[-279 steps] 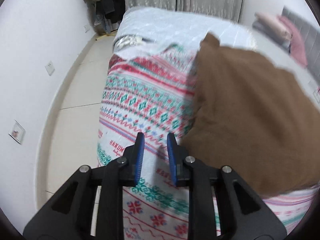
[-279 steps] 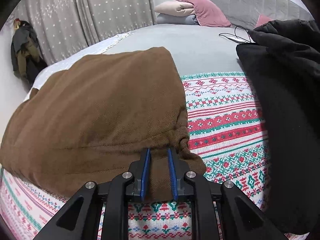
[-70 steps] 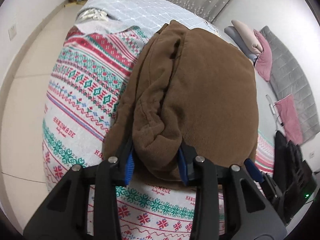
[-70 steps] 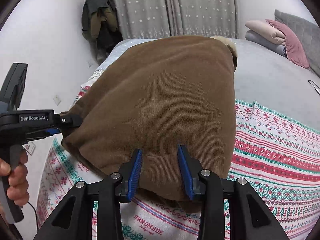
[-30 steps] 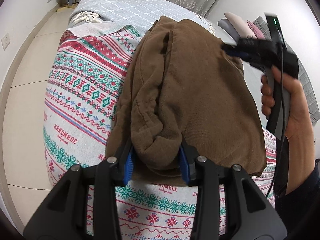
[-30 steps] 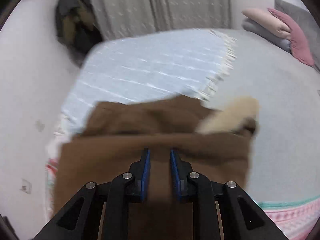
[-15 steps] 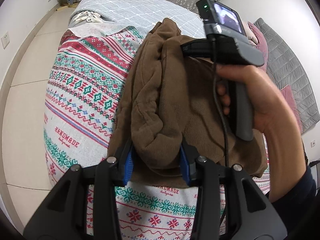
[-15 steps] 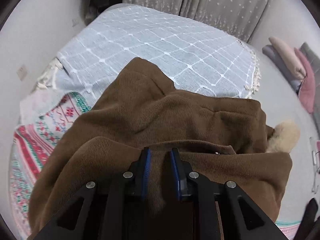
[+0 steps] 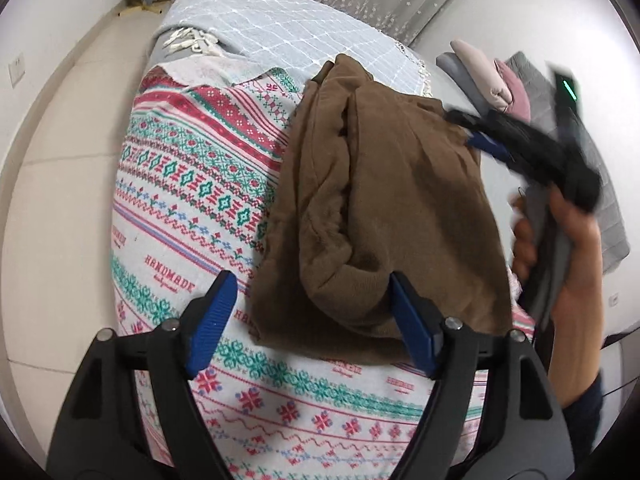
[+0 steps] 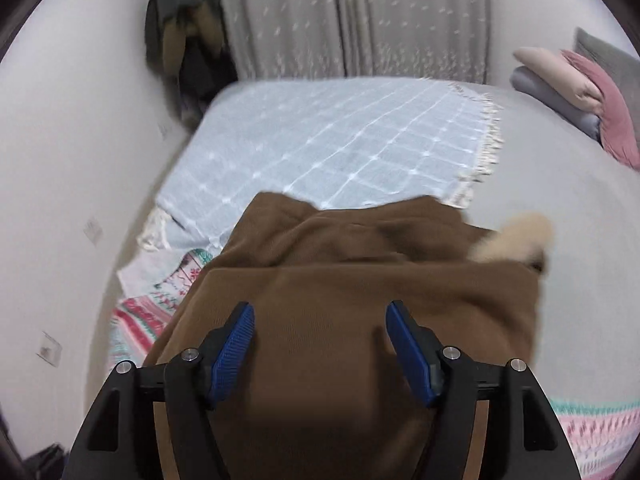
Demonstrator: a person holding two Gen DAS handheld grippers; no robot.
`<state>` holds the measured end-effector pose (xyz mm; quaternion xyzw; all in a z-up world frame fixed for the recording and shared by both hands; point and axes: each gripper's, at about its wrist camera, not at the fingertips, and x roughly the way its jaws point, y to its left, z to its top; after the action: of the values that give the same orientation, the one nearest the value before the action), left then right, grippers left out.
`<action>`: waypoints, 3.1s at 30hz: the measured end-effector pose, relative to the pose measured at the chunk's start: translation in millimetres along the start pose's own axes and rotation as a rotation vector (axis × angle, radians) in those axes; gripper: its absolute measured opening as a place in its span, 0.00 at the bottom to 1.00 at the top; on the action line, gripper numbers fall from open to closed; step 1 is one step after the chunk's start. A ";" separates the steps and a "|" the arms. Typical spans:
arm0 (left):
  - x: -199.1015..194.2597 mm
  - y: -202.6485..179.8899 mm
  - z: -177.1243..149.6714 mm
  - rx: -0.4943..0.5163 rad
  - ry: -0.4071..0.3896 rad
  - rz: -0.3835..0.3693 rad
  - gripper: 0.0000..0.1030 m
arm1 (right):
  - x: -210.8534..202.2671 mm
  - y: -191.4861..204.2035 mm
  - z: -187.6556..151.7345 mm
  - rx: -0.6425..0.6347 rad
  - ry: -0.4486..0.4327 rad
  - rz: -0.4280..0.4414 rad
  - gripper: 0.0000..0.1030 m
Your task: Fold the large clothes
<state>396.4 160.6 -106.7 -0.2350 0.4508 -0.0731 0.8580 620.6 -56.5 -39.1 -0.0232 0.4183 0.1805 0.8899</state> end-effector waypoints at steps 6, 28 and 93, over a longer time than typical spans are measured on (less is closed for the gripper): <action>9.6 16.3 -1.9 -0.082 0.043 -0.071 0.78 | -53.7 -67.1 -67.2 0.200 0.002 0.107 0.68; 24.8 24.8 -15.0 -0.152 0.056 -0.127 0.79 | -78.2 -106.0 -175.7 0.479 0.024 0.257 0.81; -9.8 -24.4 0.5 -0.061 -0.159 -0.177 0.29 | -7.9 -145.8 -29.4 0.368 -0.078 0.330 0.34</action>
<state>393.2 142.6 -87.8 -0.3047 0.3608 -0.1160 0.8738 644.1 -200.6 -68.2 0.2150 0.4074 0.2448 0.8532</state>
